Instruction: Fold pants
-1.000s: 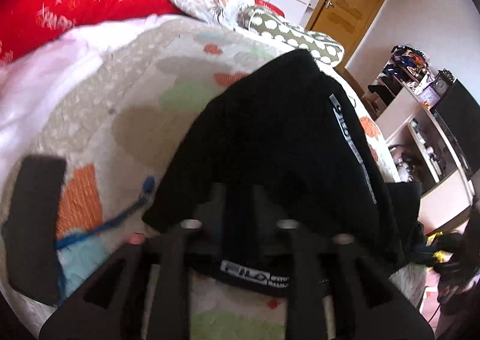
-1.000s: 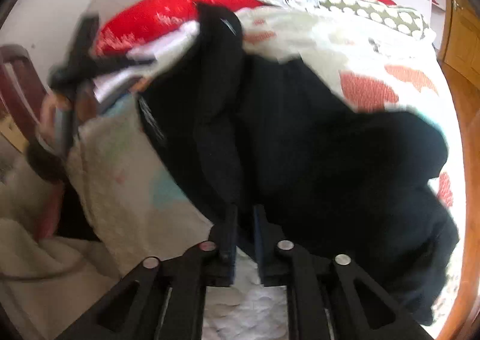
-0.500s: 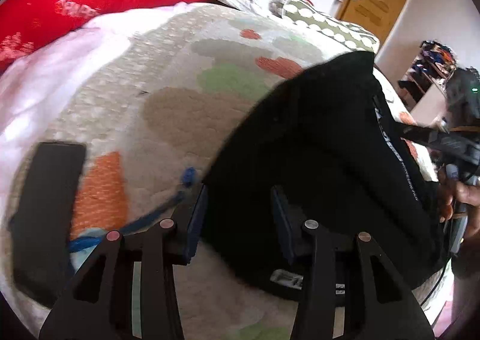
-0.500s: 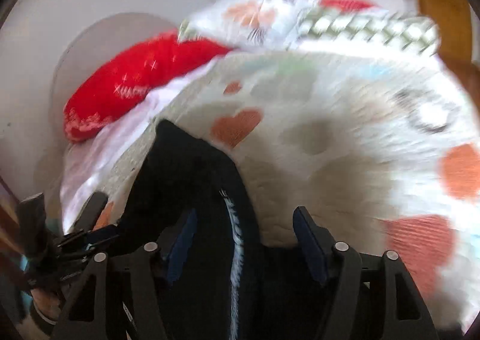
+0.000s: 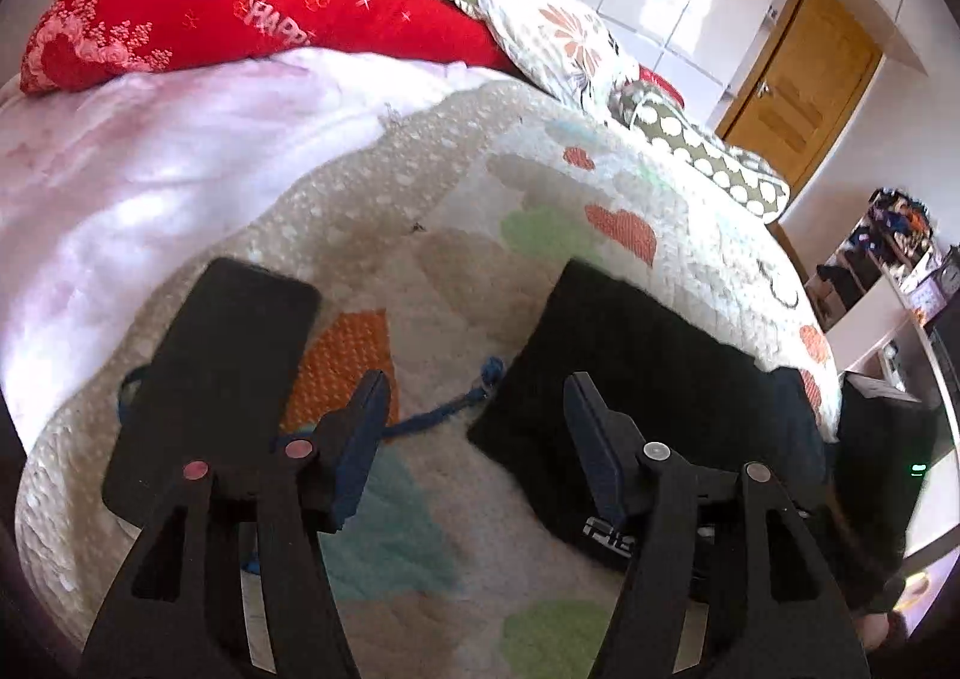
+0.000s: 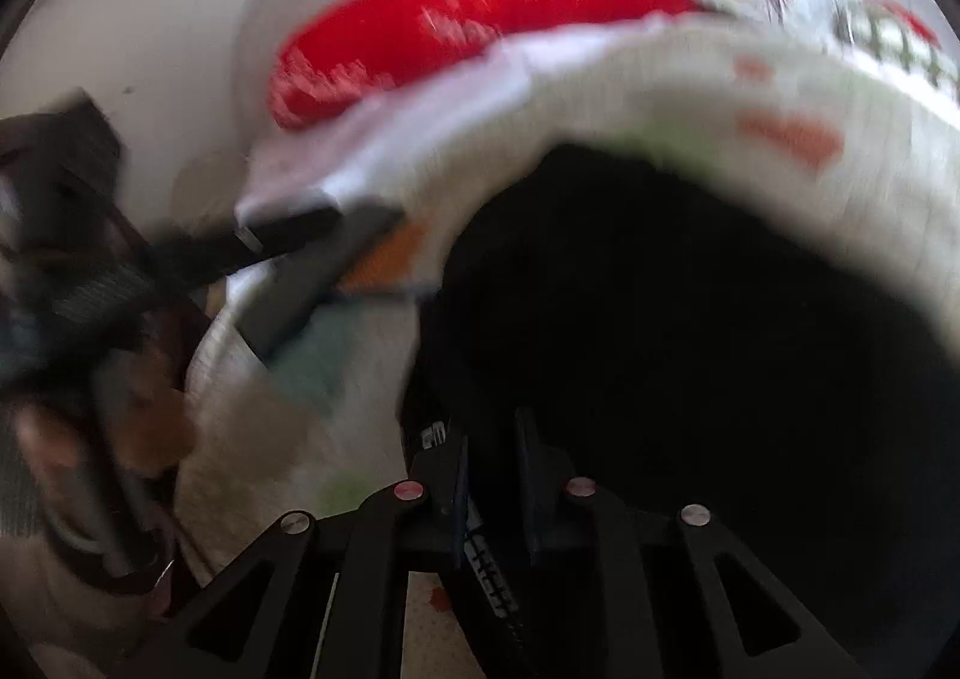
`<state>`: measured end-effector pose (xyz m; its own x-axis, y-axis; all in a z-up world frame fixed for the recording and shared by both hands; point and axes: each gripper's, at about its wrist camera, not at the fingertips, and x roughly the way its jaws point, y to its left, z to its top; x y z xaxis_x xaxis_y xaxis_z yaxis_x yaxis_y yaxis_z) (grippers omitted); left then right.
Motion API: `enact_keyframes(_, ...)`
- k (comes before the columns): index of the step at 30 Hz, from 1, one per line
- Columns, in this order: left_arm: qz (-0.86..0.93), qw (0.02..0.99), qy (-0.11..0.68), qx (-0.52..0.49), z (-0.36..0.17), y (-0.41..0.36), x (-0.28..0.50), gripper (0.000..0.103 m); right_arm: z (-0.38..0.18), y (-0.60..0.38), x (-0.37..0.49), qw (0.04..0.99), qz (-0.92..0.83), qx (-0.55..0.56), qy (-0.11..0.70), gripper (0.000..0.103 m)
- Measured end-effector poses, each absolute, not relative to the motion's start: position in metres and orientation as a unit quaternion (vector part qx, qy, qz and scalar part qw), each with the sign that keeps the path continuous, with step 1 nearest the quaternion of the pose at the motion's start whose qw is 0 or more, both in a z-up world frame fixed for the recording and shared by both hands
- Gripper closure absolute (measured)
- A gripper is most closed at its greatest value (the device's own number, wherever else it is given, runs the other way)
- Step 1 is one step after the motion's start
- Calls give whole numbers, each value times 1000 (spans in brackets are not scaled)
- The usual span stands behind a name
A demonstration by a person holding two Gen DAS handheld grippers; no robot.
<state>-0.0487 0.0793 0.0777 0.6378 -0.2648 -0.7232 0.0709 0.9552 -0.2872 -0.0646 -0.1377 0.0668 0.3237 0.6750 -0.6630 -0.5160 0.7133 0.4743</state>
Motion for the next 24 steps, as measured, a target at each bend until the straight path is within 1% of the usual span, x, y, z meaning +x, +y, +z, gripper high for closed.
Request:
enact_keyframes(2,-96,898,417,-105,76,70,-46,43,72,-149,-73,808,379,121,434,87)
enact_keyframes(3,-96,898,418,-102,76,66,-45,43,75,-154,-77,802,373,126,450,87)
enact_keyframes(5,-96,893,429,-98,70,56,-35,35,86,-167,-85,811,355,108,452,87)
enact_keyframes(6,-102,889,436,-96,66,50,-30,29,91,-175,-86,817,348,105,448,87)
enact_keyframes(7,-103,886,443,-91,60,43,-24,29,98,-185,-95,822,346,110,439,84)
enact_keyframes(9,-92,883,455,-71,50,30,-16,29,108,-216,-115,837,322,131,423,76)
enact_keyframes(10,-91,879,463,-62,44,24,-12,29,110,-236,-124,845,301,141,420,69)
enact_keyframes(11,-89,872,478,-48,36,16,-7,29,114,-259,-133,854,275,151,416,65)
enact_keyframes(12,-84,870,485,-36,30,10,-5,26,117,-281,-145,862,248,159,412,63)
enact_keyframes(13,-73,874,480,-21,26,5,-3,20,120,-305,-158,872,216,164,407,60)
enact_keyframes(15,-58,882,467,-10,24,-1,-3,19,126,-358,-186,891,143,173,395,56)
enact_keyframes(16,-59,881,468,-17,24,0,-2,22,126,-380,-198,896,107,180,391,55)
enact_keyframes(17,-66,880,470,-28,24,2,0,29,125,-403,-210,899,70,191,388,55)
enact_keyframes(18,-81,877,471,-45,24,4,-1,44,121,-426,-222,897,39,210,386,55)
enact_keyframes(19,-81,879,467,-51,26,6,-2,54,115,-445,-231,891,10,233,389,55)
enact_keyframes(21,-81,885,457,-36,33,3,-9,69,108,-472,-244,881,-12,272,386,55)
enact_keyframes(24,-89,894,437,-41,51,9,-27,75,89,-480,-240,868,-7,310,387,55)
